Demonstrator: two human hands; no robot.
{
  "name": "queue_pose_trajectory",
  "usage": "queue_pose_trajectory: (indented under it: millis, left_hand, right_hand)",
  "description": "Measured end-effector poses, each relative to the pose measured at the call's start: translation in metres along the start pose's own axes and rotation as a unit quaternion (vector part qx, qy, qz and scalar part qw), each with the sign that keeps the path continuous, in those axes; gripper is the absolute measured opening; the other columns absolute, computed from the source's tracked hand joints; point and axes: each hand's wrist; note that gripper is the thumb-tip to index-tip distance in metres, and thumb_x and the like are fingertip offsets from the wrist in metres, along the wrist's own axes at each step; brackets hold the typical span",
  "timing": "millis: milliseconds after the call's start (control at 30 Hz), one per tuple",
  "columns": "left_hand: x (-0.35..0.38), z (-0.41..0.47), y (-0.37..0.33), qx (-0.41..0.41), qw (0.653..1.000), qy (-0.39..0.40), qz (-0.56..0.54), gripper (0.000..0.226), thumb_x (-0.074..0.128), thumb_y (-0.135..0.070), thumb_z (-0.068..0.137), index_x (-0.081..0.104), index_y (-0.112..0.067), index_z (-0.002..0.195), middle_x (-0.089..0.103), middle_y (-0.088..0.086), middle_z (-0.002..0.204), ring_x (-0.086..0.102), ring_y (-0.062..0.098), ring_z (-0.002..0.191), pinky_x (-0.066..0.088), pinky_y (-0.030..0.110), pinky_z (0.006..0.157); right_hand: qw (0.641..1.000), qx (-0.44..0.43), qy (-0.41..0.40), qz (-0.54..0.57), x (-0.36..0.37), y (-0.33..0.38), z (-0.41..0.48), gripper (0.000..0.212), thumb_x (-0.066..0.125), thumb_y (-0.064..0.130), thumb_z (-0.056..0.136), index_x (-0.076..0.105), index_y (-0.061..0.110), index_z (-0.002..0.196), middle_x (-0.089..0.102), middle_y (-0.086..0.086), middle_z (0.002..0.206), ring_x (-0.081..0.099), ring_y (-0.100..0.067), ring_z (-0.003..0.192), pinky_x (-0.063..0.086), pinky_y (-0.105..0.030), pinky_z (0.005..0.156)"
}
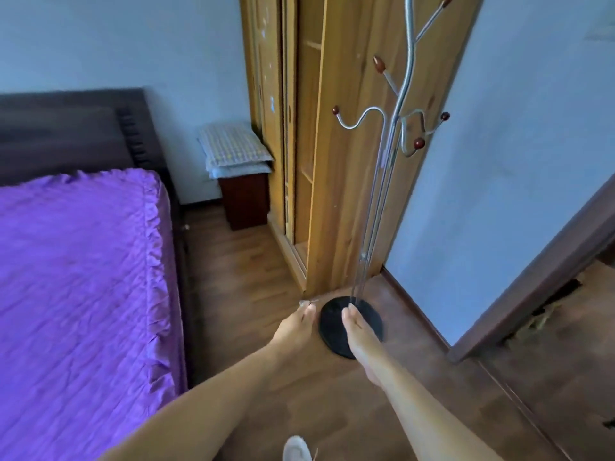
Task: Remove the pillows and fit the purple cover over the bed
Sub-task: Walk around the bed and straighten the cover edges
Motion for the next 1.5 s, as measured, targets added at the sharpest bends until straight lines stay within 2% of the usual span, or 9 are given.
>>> queue_pose_trajectory:
  millis: [167, 333, 500, 733, 933, 1267, 1333, 1433, 1500]
  left_hand:
    - [-0.057, 0.092, -0.012, -0.043, 0.994, -0.080, -0.057, 0.054, 0.023, -0.049, 0.098, 0.027, -0.025, 0.147, 0.034, -0.005, 0.150, 0.030, 0.015, 0.139, 0.020, 0.024, 0.109]
    - [-0.124, 0.153, -0.018, -0.071, 0.983, -0.153, -0.070, 0.053, 0.023, -0.049, 0.098, 0.027, -0.028, 0.146, 0.033, -0.007, 0.150, 0.031, 0.014, 0.138, 0.021, 0.025, 0.110]
    - [-0.174, 0.203, -0.013, -0.095, 0.967, -0.209, -0.115, 0.051, 0.026, -0.047, 0.098, 0.028, -0.028, 0.146, 0.033, -0.007, 0.150, 0.030, 0.013, 0.138, 0.021, 0.024, 0.109]
    - [-0.241, 0.278, -0.004, -0.109, 0.941, -0.292, -0.134, 0.050, 0.027, -0.044, 0.099, 0.031, -0.026, 0.145, 0.032, -0.008, 0.150, 0.030, 0.011, 0.138, 0.019, 0.021, 0.108]
    - [-0.300, 0.340, 0.002, -0.129, 0.918, -0.345, -0.145, 0.051, 0.027, -0.048, 0.097, 0.032, -0.028, 0.144, 0.033, -0.009, 0.150, 0.029, 0.012, 0.139, 0.019, 0.029, 0.115]
    - [-0.414, 0.440, 0.058, -0.183, 0.906, -0.360, -0.127, 0.049, 0.025, -0.042, 0.100, 0.030, -0.024, 0.146, 0.032, -0.005, 0.151, 0.028, 0.013, 0.139, 0.018, 0.028, 0.113]
    - [-0.442, 0.464, 0.068, -0.186, 0.907, -0.354, -0.131, 0.049, 0.024, -0.042, 0.100, 0.030, -0.025, 0.146, 0.033, -0.008, 0.150, 0.028, 0.014, 0.139, 0.020, 0.031, 0.115]
    - [-0.481, 0.499, 0.082, -0.186, 0.914, -0.332, -0.144, 0.050, 0.024, -0.048, 0.098, 0.028, -0.030, 0.145, 0.036, -0.007, 0.148, 0.037, 0.022, 0.135, 0.031, 0.046, 0.111]
    - [-0.508, 0.522, 0.090, -0.186, 0.919, -0.319, -0.136, 0.050, 0.025, -0.047, 0.098, 0.028, -0.031, 0.145, 0.037, -0.008, 0.148, 0.038, 0.019, 0.135, 0.031, 0.044, 0.112]
  right_hand:
    - [0.997, -0.050, 0.043, -0.048, 0.007, 0.070, 0.097, 0.055, 0.021, 0.047, 0.100, 0.011, 0.025, 0.150, 0.014, 0.005, 0.157, 0.018, -0.016, 0.143, 0.018, -0.033, 0.113]
    - [0.989, -0.097, 0.085, -0.071, 0.030, 0.148, 0.178, 0.056, 0.021, 0.049, 0.099, 0.013, 0.028, 0.150, 0.012, 0.006, 0.158, 0.017, -0.018, 0.143, 0.022, -0.039, 0.112]
    - [0.977, -0.105, 0.149, -0.106, 0.064, 0.185, 0.241, 0.058, 0.019, 0.053, 0.098, 0.011, 0.030, 0.150, 0.012, 0.007, 0.158, 0.016, -0.017, 0.144, 0.018, -0.036, 0.113]
    - [0.962, -0.129, 0.218, -0.107, 0.102, 0.254, 0.335, 0.057, 0.023, 0.046, 0.100, 0.013, 0.023, 0.151, 0.014, 0.006, 0.157, 0.017, -0.015, 0.143, 0.016, -0.031, 0.113]
    - [0.943, -0.156, 0.267, -0.126, 0.142, 0.323, 0.410, 0.056, 0.025, 0.045, 0.100, 0.013, 0.024, 0.151, 0.015, 0.006, 0.157, 0.017, -0.013, 0.143, 0.016, -0.029, 0.112]
    - [0.920, -0.143, 0.336, -0.142, 0.262, 0.391, 0.517, 0.055, 0.027, 0.042, 0.101, 0.013, 0.021, 0.151, 0.015, 0.004, 0.157, 0.018, -0.014, 0.143, 0.017, -0.027, 0.112]
    - [0.924, -0.139, 0.327, -0.141, 0.285, 0.408, 0.542, 0.056, 0.027, 0.044, 0.101, 0.013, 0.023, 0.151, 0.016, 0.004, 0.157, 0.018, -0.014, 0.143, 0.017, -0.028, 0.112]
    - [0.929, -0.128, 0.316, -0.142, 0.315, 0.442, 0.578, 0.055, 0.026, 0.043, 0.101, 0.014, 0.024, 0.151, 0.016, 0.005, 0.157, 0.019, -0.014, 0.143, 0.017, -0.028, 0.112]
    - [0.930, -0.128, 0.316, -0.136, 0.334, 0.465, 0.601, 0.055, 0.026, 0.043, 0.101, 0.014, 0.023, 0.151, 0.016, 0.006, 0.157, 0.018, -0.013, 0.143, 0.017, -0.027, 0.111]
Point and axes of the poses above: each hand's wrist, its own z-axis towards the middle knuckle, its own x-axis out of the palm, y = z × x
